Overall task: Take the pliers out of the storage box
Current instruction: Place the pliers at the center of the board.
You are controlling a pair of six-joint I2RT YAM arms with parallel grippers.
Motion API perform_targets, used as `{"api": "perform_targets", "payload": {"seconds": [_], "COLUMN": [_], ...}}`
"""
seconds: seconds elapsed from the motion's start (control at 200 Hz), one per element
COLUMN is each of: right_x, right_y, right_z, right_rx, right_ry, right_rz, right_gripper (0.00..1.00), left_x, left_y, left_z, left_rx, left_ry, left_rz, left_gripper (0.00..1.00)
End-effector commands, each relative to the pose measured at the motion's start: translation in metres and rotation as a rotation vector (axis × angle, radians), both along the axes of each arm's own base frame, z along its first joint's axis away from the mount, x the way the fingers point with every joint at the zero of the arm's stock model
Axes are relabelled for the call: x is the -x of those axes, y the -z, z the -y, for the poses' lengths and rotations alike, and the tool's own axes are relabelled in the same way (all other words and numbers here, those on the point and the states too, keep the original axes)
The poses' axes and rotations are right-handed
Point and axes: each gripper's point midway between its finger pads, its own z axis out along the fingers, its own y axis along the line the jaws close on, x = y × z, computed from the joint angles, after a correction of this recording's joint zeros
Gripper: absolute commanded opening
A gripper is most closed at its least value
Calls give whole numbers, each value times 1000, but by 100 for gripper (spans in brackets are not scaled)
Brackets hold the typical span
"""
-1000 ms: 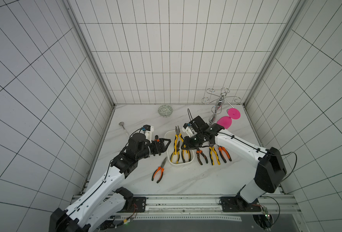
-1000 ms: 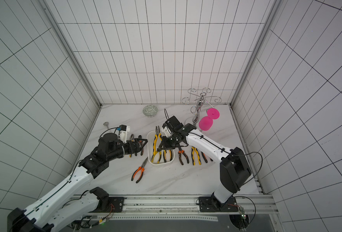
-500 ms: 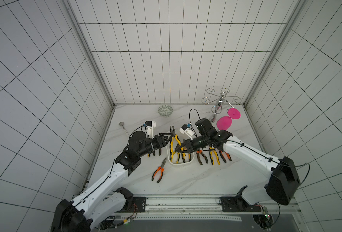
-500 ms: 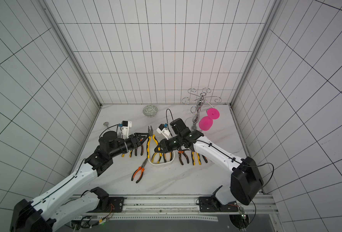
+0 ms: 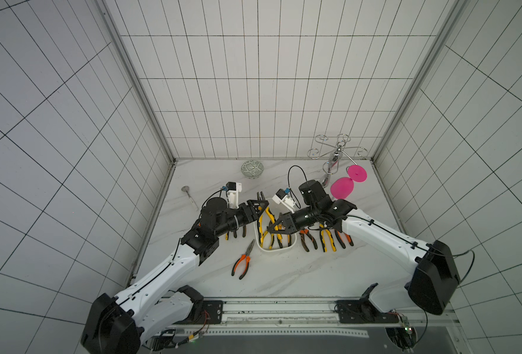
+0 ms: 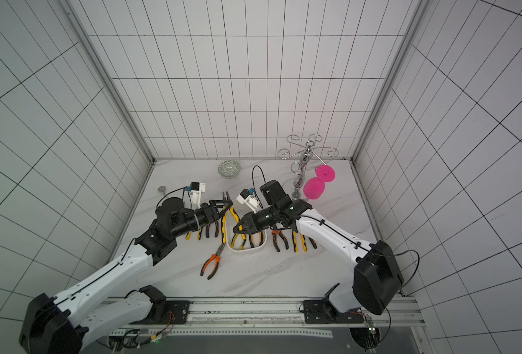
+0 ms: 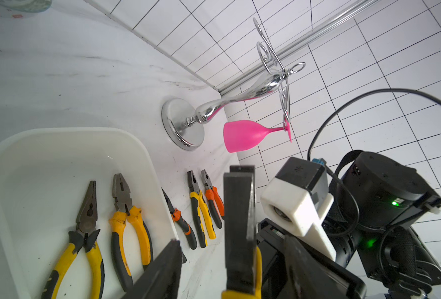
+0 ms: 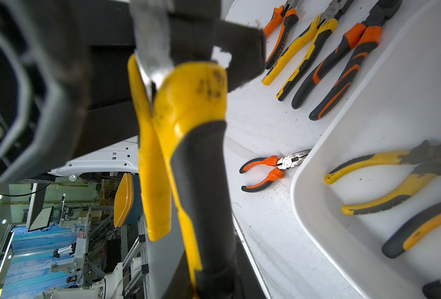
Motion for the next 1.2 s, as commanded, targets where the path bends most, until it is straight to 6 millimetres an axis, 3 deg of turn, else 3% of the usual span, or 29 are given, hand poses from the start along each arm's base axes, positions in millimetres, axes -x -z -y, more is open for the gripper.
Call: {"api": "perform_targets", "payload": {"seconds": [0.0,0.225,0.455,0.595,0.645,0.775,0.854,1.034,1.194], "right_x": [10,12,11,10,9,7,6,6,2], "right_y": [-12,-11,-6,-5,-7,-7,-8,-4,1], "right_z": [4,4,6,10,11,16,19,28,35], "right_rx": [-59,-57,-26,3,5,21,26,67,115], "right_ry": [-40,-52,-50,-42,-34,-6,7,26,44], "right_rz": [46,46,60,86,99,133,146,183,236], "right_gripper": [0,0,0,5,12,47,61,81,94], "left_x": [-7,-8,-9,-6,-6,-7,-9,-7,5], "left_y": [-18,-18,-17,-13,-12,-9,-6,5,36], "left_z": [-7,-3,0,4,4,-2,-11,-41,-78], "left_rx": [-7,-15,-27,-56,-63,-53,-35,-43,-170], "left_ry": [-49,-30,-10,24,28,17,7,1,-16], "left_rz": [67,70,63,74,71,38,4,-37,-87], "left_gripper": [58,38,1,0,0,0,0,0,0]}}
